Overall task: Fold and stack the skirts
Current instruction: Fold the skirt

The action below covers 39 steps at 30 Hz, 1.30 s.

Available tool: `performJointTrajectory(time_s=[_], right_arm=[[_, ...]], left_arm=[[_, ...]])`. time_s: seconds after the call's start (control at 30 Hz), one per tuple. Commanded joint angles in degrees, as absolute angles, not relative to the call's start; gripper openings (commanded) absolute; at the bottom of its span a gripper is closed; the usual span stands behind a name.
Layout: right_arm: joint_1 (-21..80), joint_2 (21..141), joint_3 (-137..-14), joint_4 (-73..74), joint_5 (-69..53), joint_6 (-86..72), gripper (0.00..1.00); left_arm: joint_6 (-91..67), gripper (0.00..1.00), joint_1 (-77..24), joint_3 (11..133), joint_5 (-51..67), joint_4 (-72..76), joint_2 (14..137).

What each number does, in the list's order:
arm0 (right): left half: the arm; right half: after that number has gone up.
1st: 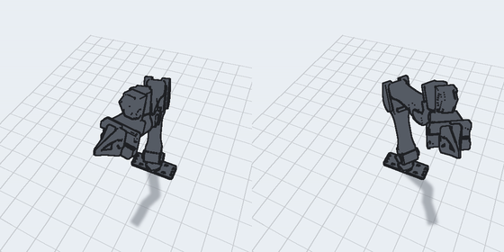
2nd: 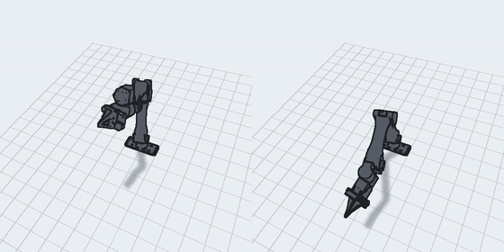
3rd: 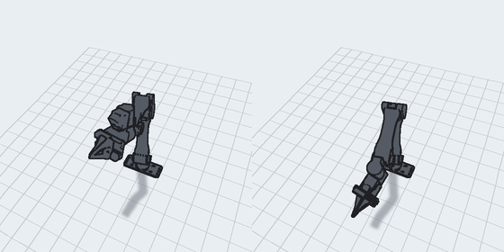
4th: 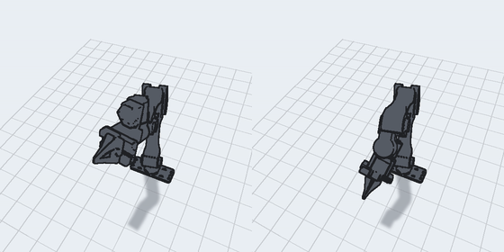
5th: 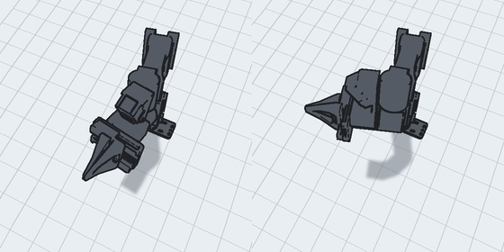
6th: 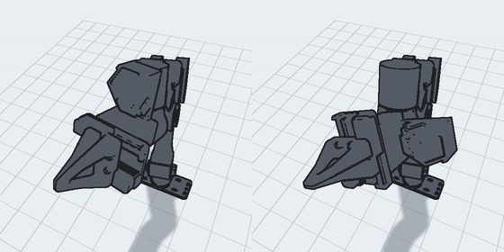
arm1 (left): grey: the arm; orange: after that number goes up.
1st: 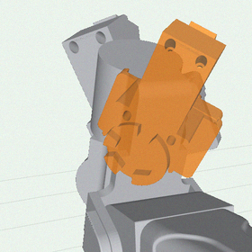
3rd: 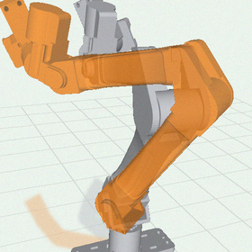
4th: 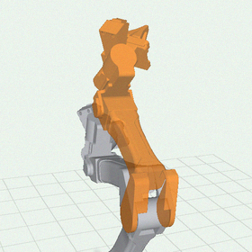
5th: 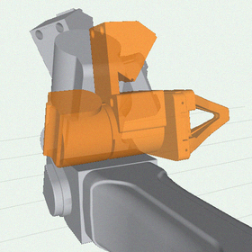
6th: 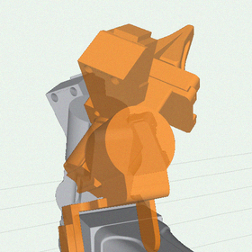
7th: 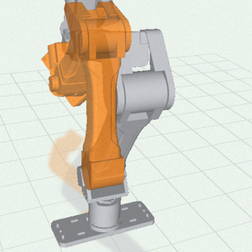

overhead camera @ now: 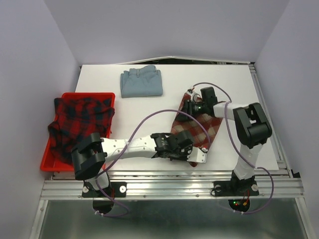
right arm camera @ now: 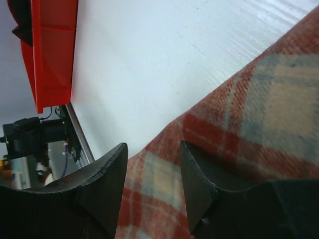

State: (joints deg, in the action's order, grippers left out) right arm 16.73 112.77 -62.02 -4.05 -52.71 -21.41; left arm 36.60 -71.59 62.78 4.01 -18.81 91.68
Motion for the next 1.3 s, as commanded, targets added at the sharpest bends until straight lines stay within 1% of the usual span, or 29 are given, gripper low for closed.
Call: performJointTrajectory(time_s=[0.0, 0.1, 0.2, 0.27, 0.4, 0.47, 0.57, 0.67, 0.7, 0.8, 0.93, 1.03, 1.07, 1.13, 1.17, 1.27], right_arm=[[13.5, 100.4, -67.4, 10.6, -45.6, -10.5, 0.53], [11.1, 94.2, -66.1, 18.1, -42.7, -7.8, 0.55], [7.1, 90.9, -63.2, 24.6, -41.4, -4.7, 0.54], [3.9, 90.3, -60.0, 28.3, -42.7, -3.4, 0.54], [1.3, 91.0, -55.0, 32.5, -42.9, 1.9, 0.52], [0.4, 92.4, -52.2, 32.6, -42.5, 1.8, 0.51], [-0.4, 95.2, -53.4, 33.6, -42.8, 2.8, 0.51], [-0.4, 100.9, -55.5, 36.0, -39.7, 3.5, 0.48], [-0.4, 104.6, -56.2, 36.8, -39.1, 3.4, 0.48], [-0.4, 108.1, -57.8, 39.3, -38.6, 4.8, 0.47], [-0.4, 107.3, -62.5, 40.3, -40.3, 4.7, 0.51], [-0.4, 106.4, -71.7, 40.7, -42.6, 4.0, 0.56], [-0.4, 106.5, -77.5, 40.4, -42.3, 3.8, 0.59], [-0.4, 107.3, -83.2, 39.4, -38.9, 2.7, 0.61], [-0.4, 109.0, -88.7, 38.4, -36.5, 2.6, 0.63], [-0.4, 112.7, -95.8, 36.6, -33.6, 2.2, 0.64]], left_arm=[[33.8, 0.0, -72.0, 64.4, 6.2, -19.7, 87.9], [33.6, 0.0, -72.0, 64.1, 5.6, -19.2, 87.7], [33.2, 0.0, -72.0, 64.1, 5.0, -18.9, 87.6], [32.6, 0.0, -71.9, 64.2, 4.9, -18.9, 87.7], [32.0, 0.0, -71.9, 64.4, 4.8, -19.5, 87.7], [31.2, 0.0, -71.8, 64.7, 4.8, -19.8, 87.5], [30.4, 0.0, -71.3, 65.3, 5.1, -20.6, 87.2], [30.1, 0.0, -70.8, 66.8, 4.9, -21.8, 86.9], [30.1, 0.0, -70.5, 67.4, 4.9, -22.2, 86.8], [30.1, 0.0, -69.3, 69.8, 5.7, -23.8, 86.8], [31.2, 0.0, -69.2, 71.9, 5.9, -25.5, 86.7], [31.5, 0.0, -69.3, 72.6, 6.7, -27.1, 86.7], [31.6, 0.0, -69.3, 72.5, 7.0, -27.3, 86.7], [31.7, 0.0, -69.3, 72.2, 7.5, -27.6, 86.4], [31.8, 0.0, -69.3, 72.3, 7.8, -28.2, 86.4], [32.0, 0.0, -69.3, 72.9, 8.9, -29.4, 86.7]])
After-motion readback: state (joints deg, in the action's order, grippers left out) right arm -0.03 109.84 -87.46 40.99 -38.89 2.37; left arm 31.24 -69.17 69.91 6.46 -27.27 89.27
